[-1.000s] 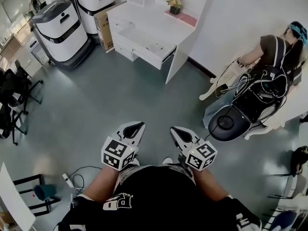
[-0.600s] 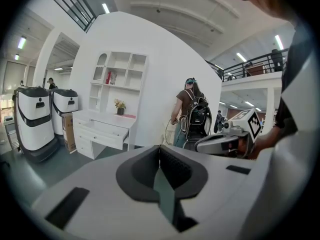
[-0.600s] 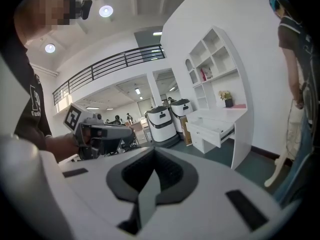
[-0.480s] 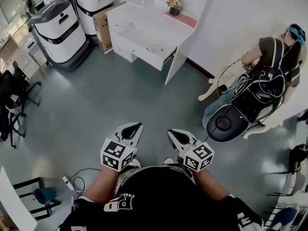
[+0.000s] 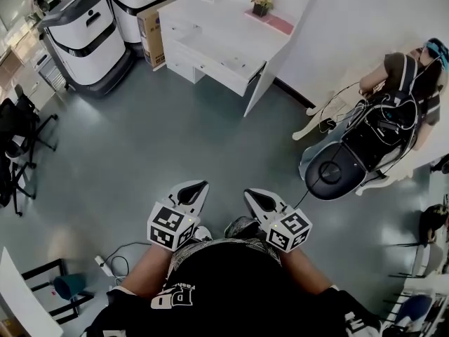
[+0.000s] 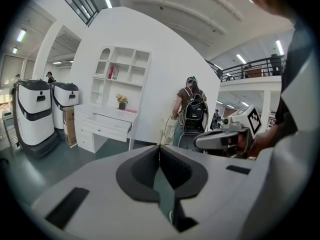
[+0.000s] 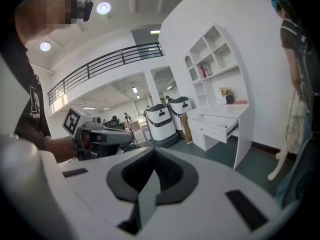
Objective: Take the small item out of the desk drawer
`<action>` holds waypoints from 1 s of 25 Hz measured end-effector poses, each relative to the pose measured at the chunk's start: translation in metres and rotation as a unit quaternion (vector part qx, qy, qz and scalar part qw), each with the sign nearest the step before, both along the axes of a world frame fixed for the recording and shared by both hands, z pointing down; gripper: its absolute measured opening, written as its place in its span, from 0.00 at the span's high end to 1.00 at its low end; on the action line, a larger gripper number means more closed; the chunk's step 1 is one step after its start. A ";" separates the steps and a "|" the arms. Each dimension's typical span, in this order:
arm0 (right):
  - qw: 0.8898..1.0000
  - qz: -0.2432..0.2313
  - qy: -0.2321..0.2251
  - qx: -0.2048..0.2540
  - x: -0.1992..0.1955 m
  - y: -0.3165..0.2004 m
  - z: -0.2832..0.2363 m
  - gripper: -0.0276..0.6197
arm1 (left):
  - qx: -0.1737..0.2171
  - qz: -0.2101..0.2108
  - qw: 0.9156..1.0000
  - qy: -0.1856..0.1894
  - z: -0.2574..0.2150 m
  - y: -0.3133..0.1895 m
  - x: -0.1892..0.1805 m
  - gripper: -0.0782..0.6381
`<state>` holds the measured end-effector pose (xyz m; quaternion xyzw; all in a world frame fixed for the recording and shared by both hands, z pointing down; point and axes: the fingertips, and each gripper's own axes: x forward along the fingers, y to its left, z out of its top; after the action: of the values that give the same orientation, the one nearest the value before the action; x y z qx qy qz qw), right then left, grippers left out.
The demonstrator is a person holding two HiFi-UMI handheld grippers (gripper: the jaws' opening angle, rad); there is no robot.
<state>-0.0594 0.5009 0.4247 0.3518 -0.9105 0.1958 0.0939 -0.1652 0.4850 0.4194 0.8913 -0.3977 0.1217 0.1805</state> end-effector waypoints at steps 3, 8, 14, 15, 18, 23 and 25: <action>1.000 0.004 0.002 -0.007 -0.012 -0.004 0.002 0.94 | 0.003 -0.001 1.000 0.006 -0.003 -0.001 -0.015 0.87; 1.000 0.021 -0.002 -0.011 -0.018 -0.019 0.002 0.95 | 0.014 -0.012 1.000 0.017 -0.007 -0.008 -0.030 0.87; 1.000 0.018 -0.009 0.008 -0.032 -0.045 -0.008 0.95 | 0.015 -0.017 1.000 0.018 -0.008 -0.027 -0.039 0.87; 1.000 0.017 -0.010 0.006 -0.033 -0.050 -0.006 0.94 | 0.013 -0.016 1.000 0.017 -0.006 -0.030 -0.039 0.87; 1.000 0.013 -0.010 0.001 -0.036 -0.062 -0.001 0.95 | 0.003 -0.016 1.000 0.014 0.000 -0.041 -0.040 0.87; 1.000 0.022 -0.018 -0.002 -0.033 -0.097 -0.001 0.95 | -0.002 -0.011 1.000 0.005 -0.001 -0.074 -0.038 0.87; 0.999 0.026 -0.023 -0.001 -0.030 -0.114 -0.003 0.95 | -0.002 -0.007 1.000 0.002 -0.003 -0.090 -0.034 0.87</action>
<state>-0.0895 0.3870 0.4216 0.3702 -0.9030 0.2072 0.0680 -0.1994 0.3948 0.4166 0.8882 -0.4036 0.1196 0.1841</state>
